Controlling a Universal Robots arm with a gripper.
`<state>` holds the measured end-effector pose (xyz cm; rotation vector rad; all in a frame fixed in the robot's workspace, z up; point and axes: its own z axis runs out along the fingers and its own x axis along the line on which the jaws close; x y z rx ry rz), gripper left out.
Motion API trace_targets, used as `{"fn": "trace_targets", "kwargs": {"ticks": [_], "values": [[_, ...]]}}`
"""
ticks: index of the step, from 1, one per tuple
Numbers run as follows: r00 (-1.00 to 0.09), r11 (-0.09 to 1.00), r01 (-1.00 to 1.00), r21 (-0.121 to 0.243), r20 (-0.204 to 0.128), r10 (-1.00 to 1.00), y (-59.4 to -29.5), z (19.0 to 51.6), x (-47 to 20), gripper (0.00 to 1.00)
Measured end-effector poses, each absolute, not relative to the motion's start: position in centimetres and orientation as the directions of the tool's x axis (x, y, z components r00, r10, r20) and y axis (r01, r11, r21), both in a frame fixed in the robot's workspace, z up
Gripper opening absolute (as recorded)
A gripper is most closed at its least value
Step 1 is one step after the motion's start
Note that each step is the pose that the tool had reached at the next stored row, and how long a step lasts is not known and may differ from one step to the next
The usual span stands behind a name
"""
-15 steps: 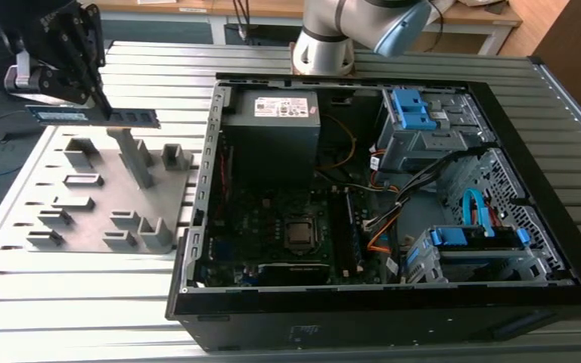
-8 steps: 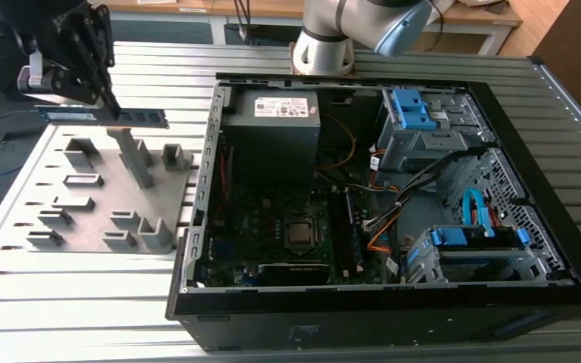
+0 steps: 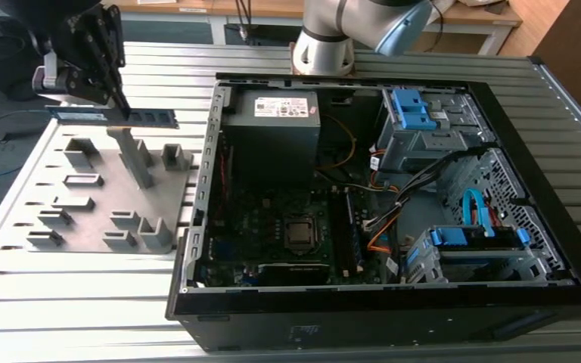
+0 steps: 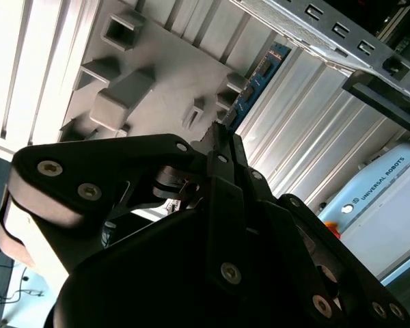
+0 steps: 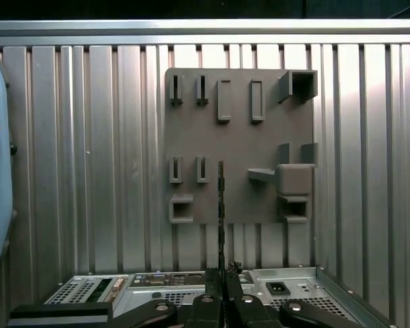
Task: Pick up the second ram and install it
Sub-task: 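Pick up the second ram and move it above second insertion slot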
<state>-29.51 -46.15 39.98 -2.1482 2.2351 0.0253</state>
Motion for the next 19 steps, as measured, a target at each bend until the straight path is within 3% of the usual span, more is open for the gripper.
{"fn": "trace_targets", "kwargs": {"ticks": [19], "values": [[-0.039, 0.040, -0.999, -0.017, -0.041, -0.998, -46.2, 40.0, -26.4, 0.14]]}}
